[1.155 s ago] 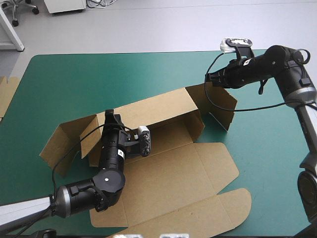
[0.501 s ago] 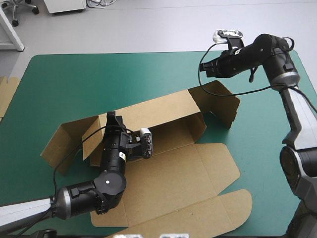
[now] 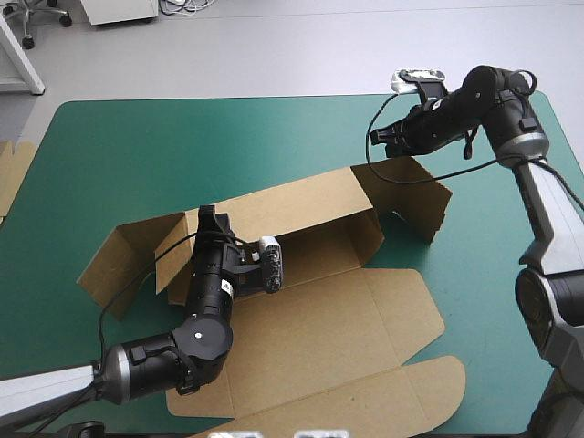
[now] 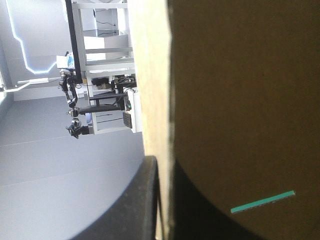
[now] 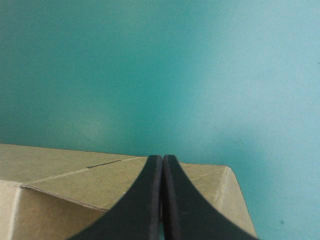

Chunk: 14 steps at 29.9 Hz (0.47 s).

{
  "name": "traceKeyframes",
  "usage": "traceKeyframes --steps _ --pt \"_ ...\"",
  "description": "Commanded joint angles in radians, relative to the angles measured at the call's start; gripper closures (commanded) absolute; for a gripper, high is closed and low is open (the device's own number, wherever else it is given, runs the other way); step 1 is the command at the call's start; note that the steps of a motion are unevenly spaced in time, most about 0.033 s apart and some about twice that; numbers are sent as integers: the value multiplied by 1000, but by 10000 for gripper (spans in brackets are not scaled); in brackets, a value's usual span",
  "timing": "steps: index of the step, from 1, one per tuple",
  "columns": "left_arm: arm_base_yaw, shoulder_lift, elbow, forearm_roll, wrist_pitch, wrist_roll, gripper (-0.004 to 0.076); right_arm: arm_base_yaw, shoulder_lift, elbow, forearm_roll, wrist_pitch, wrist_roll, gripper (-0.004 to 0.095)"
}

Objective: Fold the box

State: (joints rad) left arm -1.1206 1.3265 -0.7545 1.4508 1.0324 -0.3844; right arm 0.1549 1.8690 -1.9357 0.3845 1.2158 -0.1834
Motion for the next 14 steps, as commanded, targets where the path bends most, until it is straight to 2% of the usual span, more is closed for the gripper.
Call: traceKeyframes --steps 1,7,14 --pt "-7 -15 -12 -24 -46 -8 734 -2 -70 41 -7 28 -2 925" --pt "-6 -15 -12 -22 -58 -8 734 -2 -105 138 -21 28 -10 925" --pt "63 -15 -14 44 -66 -39 734 -6 -123 139 -54 28 -5 925"
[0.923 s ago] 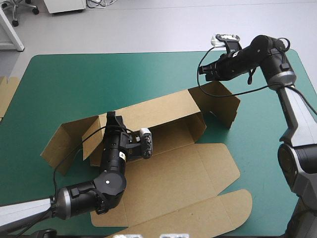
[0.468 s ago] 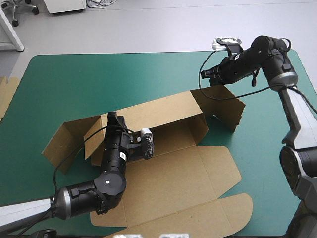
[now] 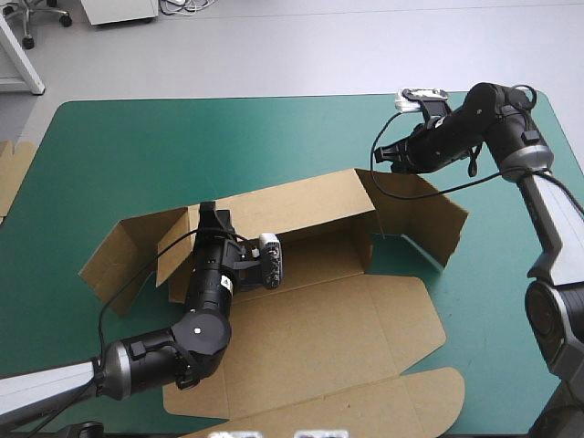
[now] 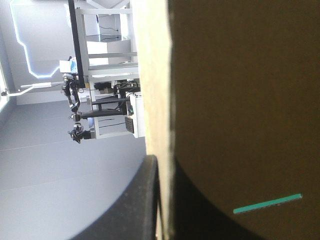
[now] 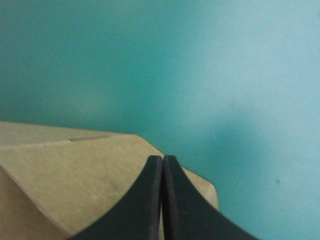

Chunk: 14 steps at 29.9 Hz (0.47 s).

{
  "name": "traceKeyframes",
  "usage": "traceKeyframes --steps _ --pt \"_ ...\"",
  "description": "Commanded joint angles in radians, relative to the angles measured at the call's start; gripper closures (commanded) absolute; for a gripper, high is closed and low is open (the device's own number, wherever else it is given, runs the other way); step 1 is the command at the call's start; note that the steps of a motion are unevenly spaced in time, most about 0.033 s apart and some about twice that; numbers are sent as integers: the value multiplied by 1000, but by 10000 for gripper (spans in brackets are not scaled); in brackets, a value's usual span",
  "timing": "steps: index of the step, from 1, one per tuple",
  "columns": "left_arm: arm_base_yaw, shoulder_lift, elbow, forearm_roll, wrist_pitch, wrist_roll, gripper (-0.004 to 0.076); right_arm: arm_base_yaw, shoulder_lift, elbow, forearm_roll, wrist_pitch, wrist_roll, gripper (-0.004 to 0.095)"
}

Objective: Fold the box

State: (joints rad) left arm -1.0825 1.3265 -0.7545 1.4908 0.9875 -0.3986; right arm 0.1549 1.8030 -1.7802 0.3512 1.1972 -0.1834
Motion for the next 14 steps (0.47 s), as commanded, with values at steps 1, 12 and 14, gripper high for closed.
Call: traceKeyframes --steps 1,12,14 --pt "30 -15 -14 2 -20 -25 734 -6 -57 -17 -28 47 -2 925" --pt "32 -15 -14 0 -34 -25 734 -8 -60 -17 -3 48 0 925" --pt "32 -15 -14 -2 -34 -25 734 -8 -64 -15 6 48 -2 925"
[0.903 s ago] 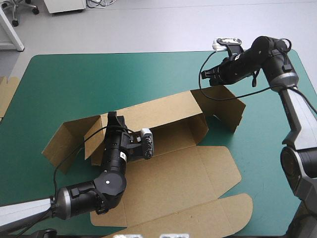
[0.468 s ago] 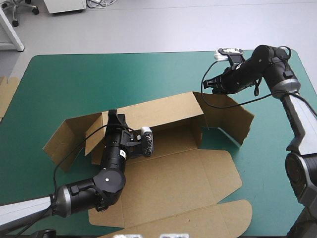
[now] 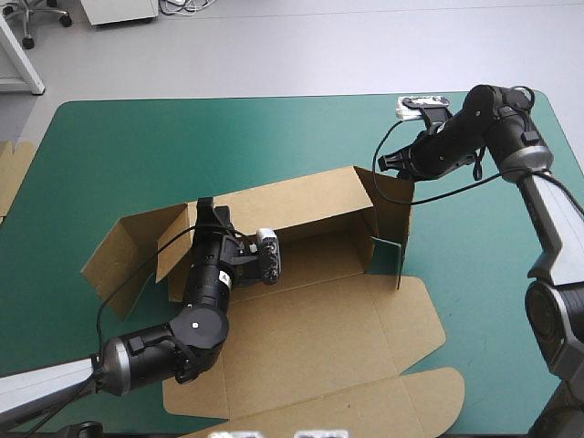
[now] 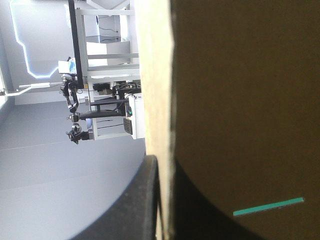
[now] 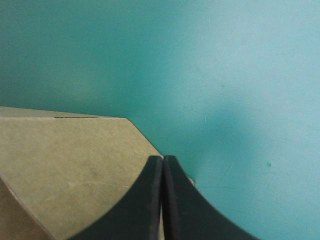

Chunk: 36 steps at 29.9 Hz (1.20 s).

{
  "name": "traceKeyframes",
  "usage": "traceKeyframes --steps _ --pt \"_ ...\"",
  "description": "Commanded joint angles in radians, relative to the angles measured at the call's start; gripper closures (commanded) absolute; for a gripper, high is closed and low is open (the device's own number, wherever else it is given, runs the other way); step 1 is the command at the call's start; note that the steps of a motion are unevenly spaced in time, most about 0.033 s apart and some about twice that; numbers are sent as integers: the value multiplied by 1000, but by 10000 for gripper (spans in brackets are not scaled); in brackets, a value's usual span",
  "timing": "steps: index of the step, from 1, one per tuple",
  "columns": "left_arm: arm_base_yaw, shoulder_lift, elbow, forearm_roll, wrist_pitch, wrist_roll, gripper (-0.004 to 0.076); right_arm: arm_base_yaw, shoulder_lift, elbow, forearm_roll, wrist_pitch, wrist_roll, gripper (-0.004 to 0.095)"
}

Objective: Fold the box

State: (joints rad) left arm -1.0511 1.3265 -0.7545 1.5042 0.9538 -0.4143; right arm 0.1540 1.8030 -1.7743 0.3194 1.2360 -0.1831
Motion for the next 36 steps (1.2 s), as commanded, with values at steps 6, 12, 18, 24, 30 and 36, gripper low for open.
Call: traceKeyframes --steps 6,12,18,24,30,36 --pt "3 -15 -14 -20 -21 -15 734 -7 -118 98 67 9 -36 925" --pt "3 -15 -14 -20 -26 -36 734 -7 -208 179 107 -31 -79 925" --pt "3 -15 -14 -25 -27 -36 734 -7 -269 252 115 -75 -115 925" --pt "3 -15 -14 -33 -23 -36 734 -7 -281 346 183 -107 -192 925" --pt "3 -15 -14 -33 -21 -36 734 -3 -283 372 224 -120 -267 888" --pt "3 -15 -14 -33 -20 -38 734 -3 -288 372 231 -102 -289 663"
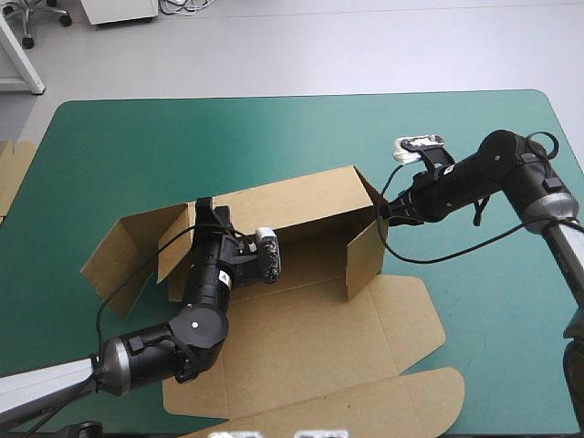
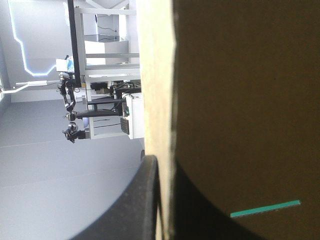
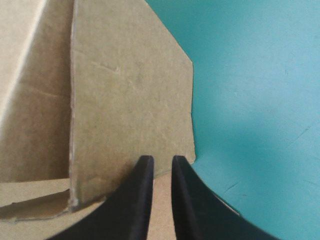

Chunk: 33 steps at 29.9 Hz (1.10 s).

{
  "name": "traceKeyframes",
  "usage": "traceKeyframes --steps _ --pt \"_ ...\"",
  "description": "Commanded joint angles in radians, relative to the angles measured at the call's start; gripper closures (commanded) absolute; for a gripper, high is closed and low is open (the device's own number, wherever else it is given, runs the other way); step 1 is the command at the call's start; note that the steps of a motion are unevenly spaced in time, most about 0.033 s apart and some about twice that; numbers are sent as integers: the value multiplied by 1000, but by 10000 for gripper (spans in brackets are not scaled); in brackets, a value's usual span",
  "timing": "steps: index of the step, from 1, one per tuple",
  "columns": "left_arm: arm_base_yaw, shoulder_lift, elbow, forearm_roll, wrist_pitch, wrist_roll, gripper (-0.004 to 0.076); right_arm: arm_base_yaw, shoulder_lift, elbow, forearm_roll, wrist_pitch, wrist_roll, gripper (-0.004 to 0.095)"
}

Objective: Fold the box

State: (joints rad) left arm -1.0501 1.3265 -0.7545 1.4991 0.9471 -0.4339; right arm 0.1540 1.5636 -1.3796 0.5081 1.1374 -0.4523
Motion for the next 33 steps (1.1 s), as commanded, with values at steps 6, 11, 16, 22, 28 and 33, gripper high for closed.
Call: traceKeyframes --steps 6,11,16,22,28,33 --pt "2 -15 -14 -27 -13 -18 734 -3 -48 -22 68 3 -20 379" --pt "2 -15 -14 -27 -13 -18 734 -3 -56 -22 94 10 -34 339" --pt "2 -15 -14 -27 -13 -18 734 -1 -69 -17 100 10 -55 339" --pt "2 -15 -14 -27 -13 -18 734 -1 -69 10 151 2 -110 339" --pt "2 -15 -14 -27 -13 -20 734 -1 -69 22 191 0 -136 339" --pt "2 -15 -14 -27 -13 -30 734 -1 -77 22 191 4 -136 339"
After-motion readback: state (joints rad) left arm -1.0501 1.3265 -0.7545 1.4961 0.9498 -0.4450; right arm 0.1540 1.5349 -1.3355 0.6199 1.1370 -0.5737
